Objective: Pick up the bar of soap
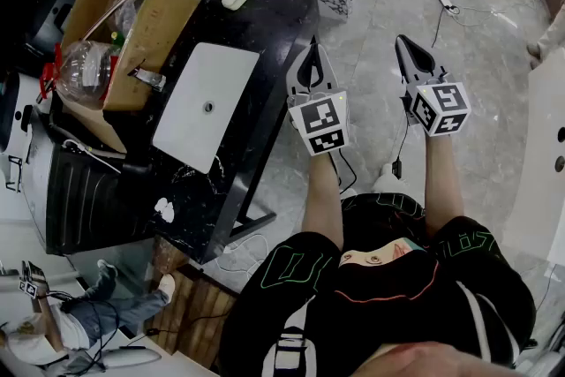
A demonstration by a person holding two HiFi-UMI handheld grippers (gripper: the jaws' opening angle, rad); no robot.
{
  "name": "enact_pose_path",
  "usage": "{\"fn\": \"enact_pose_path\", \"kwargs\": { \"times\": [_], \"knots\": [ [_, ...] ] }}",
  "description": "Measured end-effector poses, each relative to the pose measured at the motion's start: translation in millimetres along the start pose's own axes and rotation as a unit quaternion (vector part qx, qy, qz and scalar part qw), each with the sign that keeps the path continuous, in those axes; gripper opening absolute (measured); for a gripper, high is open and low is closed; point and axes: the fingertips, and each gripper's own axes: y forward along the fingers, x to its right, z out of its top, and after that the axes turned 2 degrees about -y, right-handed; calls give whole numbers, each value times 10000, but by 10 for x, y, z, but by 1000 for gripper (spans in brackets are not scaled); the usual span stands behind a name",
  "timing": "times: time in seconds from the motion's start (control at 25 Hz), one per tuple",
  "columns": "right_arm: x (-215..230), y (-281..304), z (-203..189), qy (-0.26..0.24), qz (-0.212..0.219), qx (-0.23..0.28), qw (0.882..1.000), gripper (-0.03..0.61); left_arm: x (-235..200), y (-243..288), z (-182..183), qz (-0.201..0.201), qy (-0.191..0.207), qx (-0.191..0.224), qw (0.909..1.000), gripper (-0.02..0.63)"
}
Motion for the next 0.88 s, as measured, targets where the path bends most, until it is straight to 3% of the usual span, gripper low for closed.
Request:
{"fn": "enact_pose_path", "kwargs": {
  "times": [0.28, 0.48, 0.88],
  "knots": [
    [-158, -8, 21, -26, 189, -4, 9998, 6, -70, -123, 1, 89, -76, -20, 9999, 8],
    [-173, 9, 19, 292, 104, 53, 9995, 6, -213, -249, -29, 246, -125, -70, 9996, 8],
    [-329, 102, 41, 232, 256, -1, 9994, 6, -463, -367, -55, 535, -279, -24, 9982, 8]
  ]
}}
